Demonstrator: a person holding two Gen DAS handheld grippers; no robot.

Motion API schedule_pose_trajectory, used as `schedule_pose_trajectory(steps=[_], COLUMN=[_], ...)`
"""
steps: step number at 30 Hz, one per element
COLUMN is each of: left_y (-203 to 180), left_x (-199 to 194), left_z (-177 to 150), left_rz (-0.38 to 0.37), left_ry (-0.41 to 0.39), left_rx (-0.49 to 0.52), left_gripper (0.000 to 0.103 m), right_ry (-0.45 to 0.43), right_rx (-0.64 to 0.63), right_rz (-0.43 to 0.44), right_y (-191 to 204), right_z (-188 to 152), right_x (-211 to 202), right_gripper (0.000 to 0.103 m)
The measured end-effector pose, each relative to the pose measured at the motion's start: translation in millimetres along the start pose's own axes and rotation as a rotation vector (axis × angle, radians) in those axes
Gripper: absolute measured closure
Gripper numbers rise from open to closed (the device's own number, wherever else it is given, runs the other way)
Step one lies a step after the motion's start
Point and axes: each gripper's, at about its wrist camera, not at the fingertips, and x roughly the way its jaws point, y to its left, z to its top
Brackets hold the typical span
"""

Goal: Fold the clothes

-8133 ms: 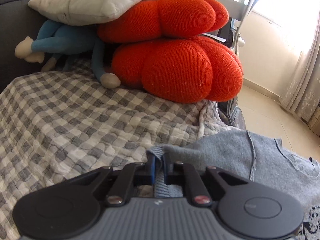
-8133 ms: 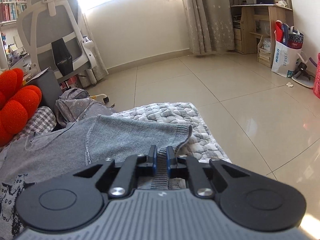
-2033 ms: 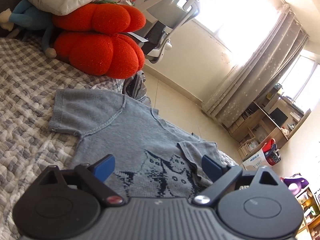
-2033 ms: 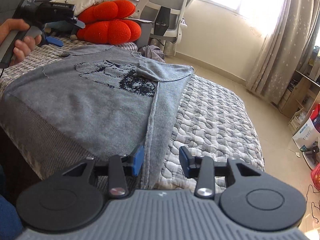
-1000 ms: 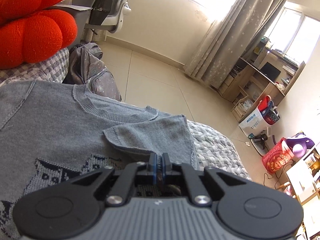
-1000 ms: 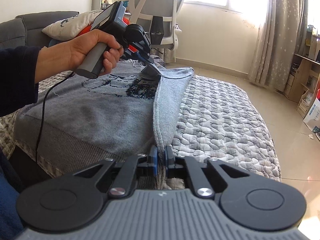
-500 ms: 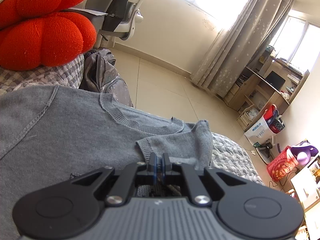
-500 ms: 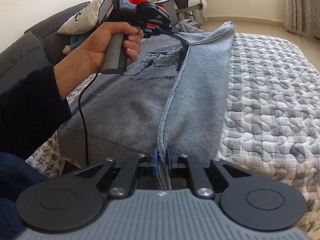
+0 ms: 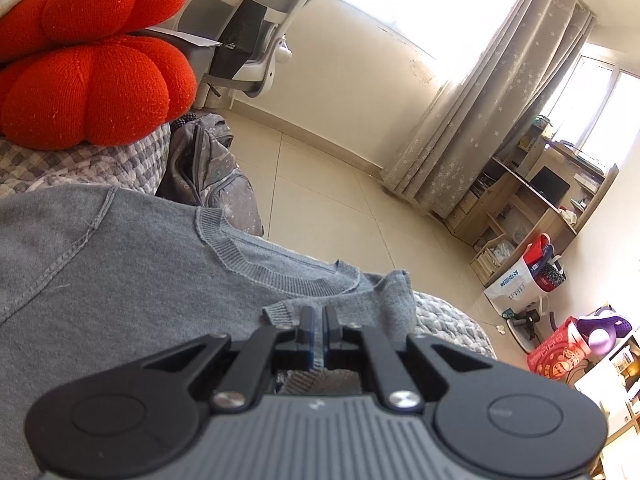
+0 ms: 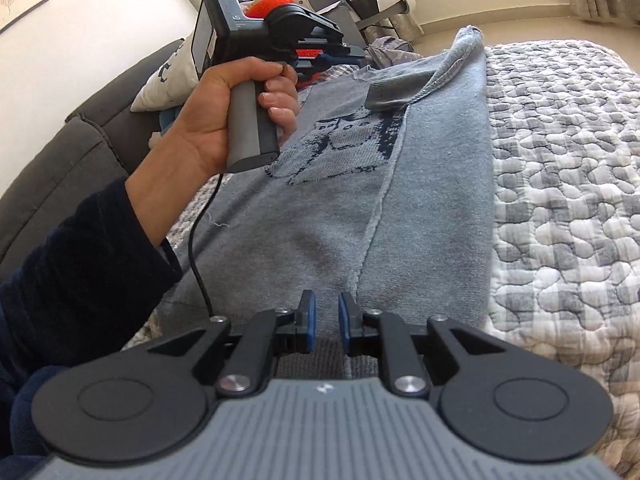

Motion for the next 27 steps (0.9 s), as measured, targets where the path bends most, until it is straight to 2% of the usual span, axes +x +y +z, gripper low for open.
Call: schedule_pose_trajectory(steps=[3,5,6,8,10,13,15,16,17,18,19,21,23,25,26,27], left_y=[10.2,18.6,21.0,25.0,22.1,14.3,0.1,-5.2,-9.8,-12.1,-14.5,-20.2,-19.3,-17.6,-16.4,-14.5], left_x=[5.3,11.7,14.1,19.0,23.6,30.1,31.7,32.5,33.5,34.2,34.2,26.9,16.8,9.5,7.5,8.4], left_z=[-1.8,-3.5,-4.0,-5.2,-9.7,-17.4,-25.1,-27.2,-28.7,-29.0,-29.1,-25.0,-16.9,-10.4,-8.1,-8.4], left_rz=[0.003,0.008,0.016,0.032,0.017,0.009,0.039,0.045,0.037,0.030,0.023,0.023,-0.013,-0.035,-0.039,-0.034], left_ry=[0.054,0.107,0.115,0.130,0.152,0.178,0.155,0.150,0.153,0.160,0.161,0.106,0.057,0.021,0.011,0.016], left_rx=[-0.037,-0.075,-0.089,-0.116,-0.115,-0.084,0.010,0.051,0.092,0.109,0.126,0.166,0.149,0.127,0.117,0.120], left_gripper=[0.098,0.093,0.085,0.073,0.059,0.046,0.048,0.056,0.070,0.101,0.100,0.100,0.100,0.100,0.100,0.100], right_ry=[-0.007,-0.014,-0.017,-0.024,-0.021,-0.020,-0.028,-0.031,-0.035,-0.039,-0.042,-0.050,-0.058,-0.066,-0.062,-0.043], right_rx=[-0.036,-0.060,-0.072,-0.095,-0.138,-0.201,-0.215,-0.223,-0.230,-0.237,-0.245,-0.259,-0.263,-0.233,-0.212,-0.188], right_rz=[-0.025,-0.038,-0.045,-0.059,-0.057,-0.078,-0.095,-0.103,-0.111,-0.119,-0.128,-0.144,-0.146,-0.095,-0.061,-0.040], right_y=[-0.3,-0.6,-0.8,-1.2,3.6,12.0,13.8,14.7,15.6,16.5,17.4,19.2,20.0,18.2,16.0,13.4], right_z=[-3.2,-5.4,-6.4,-8.6,-11.9,-15.4,-16.1,-16.5,-16.9,-17.3,-17.7,-18.4,-18.7,-17.8,-17.4,-16.7], right_x=[-3.4,-6.7,-8.4,-11.7,-13.3,-11.3,-9.6,-8.7,-7.9,-7.0,-6.1,-4.4,-3.6,-5.7,-5.7,-3.2], right_gripper=[0.084,0.082,0.079,0.060,0.053,0.053,0.062,0.077,0.085,0.088,0.092,0.093,0.093,0.094,0.099,0.099])
